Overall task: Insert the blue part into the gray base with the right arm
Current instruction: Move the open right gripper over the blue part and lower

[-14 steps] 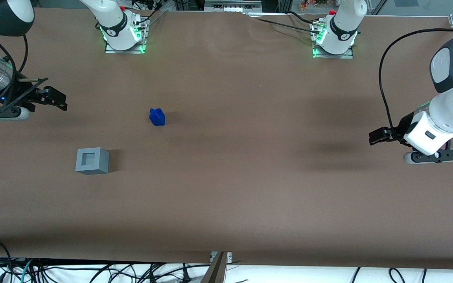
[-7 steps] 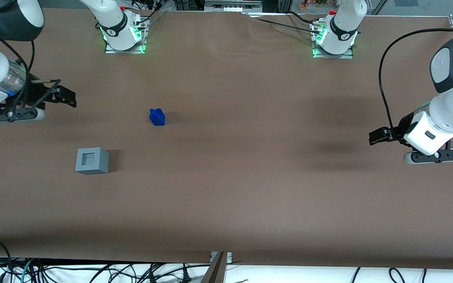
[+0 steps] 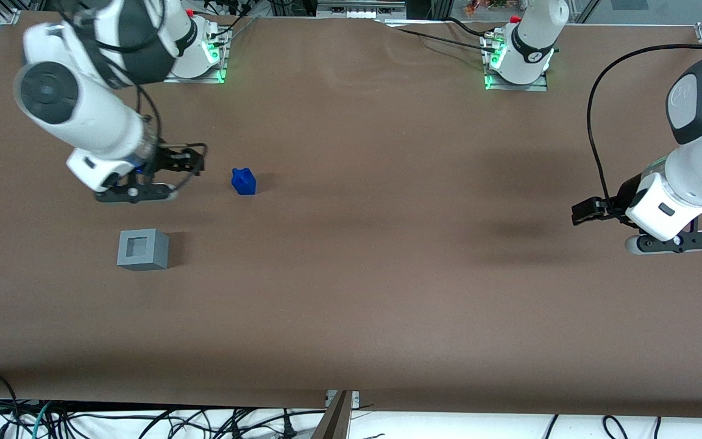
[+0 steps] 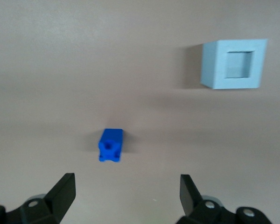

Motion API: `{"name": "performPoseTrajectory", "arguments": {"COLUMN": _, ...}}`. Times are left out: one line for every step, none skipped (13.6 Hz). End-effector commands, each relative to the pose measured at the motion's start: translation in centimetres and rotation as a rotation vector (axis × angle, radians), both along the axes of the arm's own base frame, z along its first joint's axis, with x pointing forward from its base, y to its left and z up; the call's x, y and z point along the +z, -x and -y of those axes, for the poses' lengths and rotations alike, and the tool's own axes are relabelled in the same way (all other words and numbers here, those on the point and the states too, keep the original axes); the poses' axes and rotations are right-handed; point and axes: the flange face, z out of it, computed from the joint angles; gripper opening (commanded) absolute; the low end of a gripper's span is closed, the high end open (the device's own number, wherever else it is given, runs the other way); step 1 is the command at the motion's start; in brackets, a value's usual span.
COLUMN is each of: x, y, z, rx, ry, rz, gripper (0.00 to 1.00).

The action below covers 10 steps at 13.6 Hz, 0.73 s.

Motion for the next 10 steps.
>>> {"name": "performPoseTrajectory", "arguments": {"x": -4.6, "y": 3.1, "z": -0.8, "rx": -0.070, "ry": 0.007, "rz": -0.003, "gripper": 0.99}}
{"name": "performPoseTrajectory", "arguments": {"x": -5.8, "y": 4.6, "z": -1.2, "rx": -0.071, "ry": 0.000, "rz": 0.019, "gripper": 0.99}}
{"name": "performPoseTrajectory", "arguments": {"x": -7.4, "y": 6.1, "z": -1.6, "rx": -0.074, "ry": -0.005, "rz": 0.037, "gripper": 0.99}}
{"name": "performPoseTrajectory", "arguments": {"x": -9.3, "y": 7.2, "z": -1.3, "rx": -0.084, "ry": -0.010, "rz": 0.053, "gripper": 0.99}}
{"name": "performPoseTrajectory", "arguments": {"x": -11.1, "y": 8.2, "z": -1.0, "rx": -0.084, "ry": -0.018, "rz": 0.071, "gripper": 0.99}}
{"name": "performPoseTrajectory", "arguments": {"x": -12.9, "y": 9.3, "z": -0.9, "rx": -0.081, "ry": -0.025, "rz": 0.085, "gripper": 0.99}}
{"name": "performPoseTrajectory", "arguments": {"x": -14.7, "y": 10.4, "z": -0.6, "rx": -0.084, "ry": -0.034, "rz": 0.108, "gripper": 0.99}}
{"name": "performPoseTrajectory", "arguments": {"x": -16.1, "y": 11.3, "z": -0.3, "rx": -0.093, "ry": -0.039, "rz": 0.120, "gripper": 0.99}}
{"name": "performPoseTrajectory", "arguments": {"x": -17.1, "y": 11.9, "z": -0.6, "rx": -0.095, "ry": -0.042, "rz": 0.126, "gripper": 0.99}}
{"name": "performPoseTrajectory", "arguments": {"x": -17.6, "y": 12.0, "z": -0.7, "rx": -0.097, "ry": -0.043, "rz": 0.125, "gripper": 0.99}}
